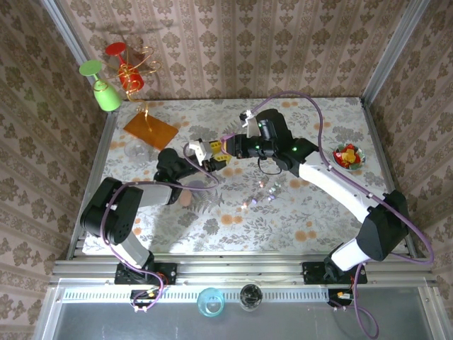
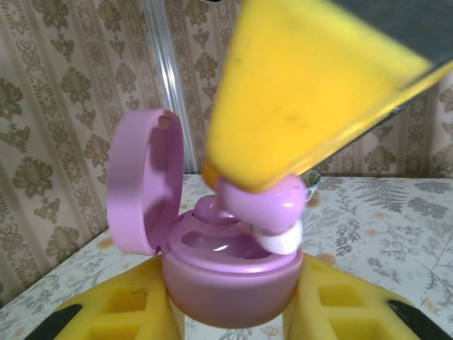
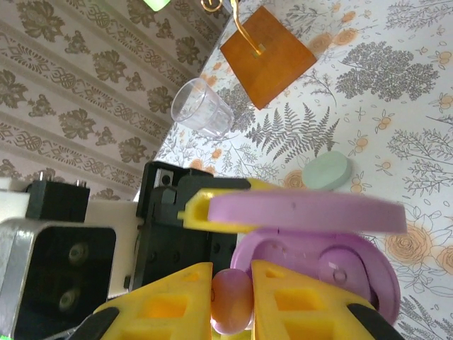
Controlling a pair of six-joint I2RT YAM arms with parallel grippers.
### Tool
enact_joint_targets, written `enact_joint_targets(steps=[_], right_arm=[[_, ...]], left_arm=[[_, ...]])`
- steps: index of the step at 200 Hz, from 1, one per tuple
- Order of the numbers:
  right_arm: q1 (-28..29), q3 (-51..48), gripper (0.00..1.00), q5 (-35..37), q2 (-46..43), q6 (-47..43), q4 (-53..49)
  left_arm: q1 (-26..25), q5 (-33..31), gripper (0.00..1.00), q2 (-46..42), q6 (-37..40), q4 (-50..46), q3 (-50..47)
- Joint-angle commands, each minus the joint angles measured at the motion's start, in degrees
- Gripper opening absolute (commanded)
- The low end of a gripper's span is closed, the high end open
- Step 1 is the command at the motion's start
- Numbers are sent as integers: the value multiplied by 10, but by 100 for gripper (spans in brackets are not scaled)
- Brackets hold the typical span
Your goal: Insert wireless bluetooth earbuds into charging case
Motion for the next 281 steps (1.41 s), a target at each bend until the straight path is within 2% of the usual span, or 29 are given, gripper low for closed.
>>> enact_joint_targets(steps=[1, 132, 202, 224, 281], right_arm=[[-7, 17, 20, -13, 4, 6, 13], [-9, 8, 22, -22, 30, 18, 23], [-13, -13, 21, -41, 32, 72, 86], [-13, -13, 24, -19, 32, 63, 65], [-14, -21, 26, 19, 18, 42, 27]], left_arm=[[-3, 7, 27, 1, 4, 20, 10], [-3, 4, 27, -7, -14, 20, 25], [-3, 3, 27, -4, -15, 20, 23], [-3, 0, 27, -7, -14, 20, 21], [0, 0, 27, -15, -19, 20, 22]])
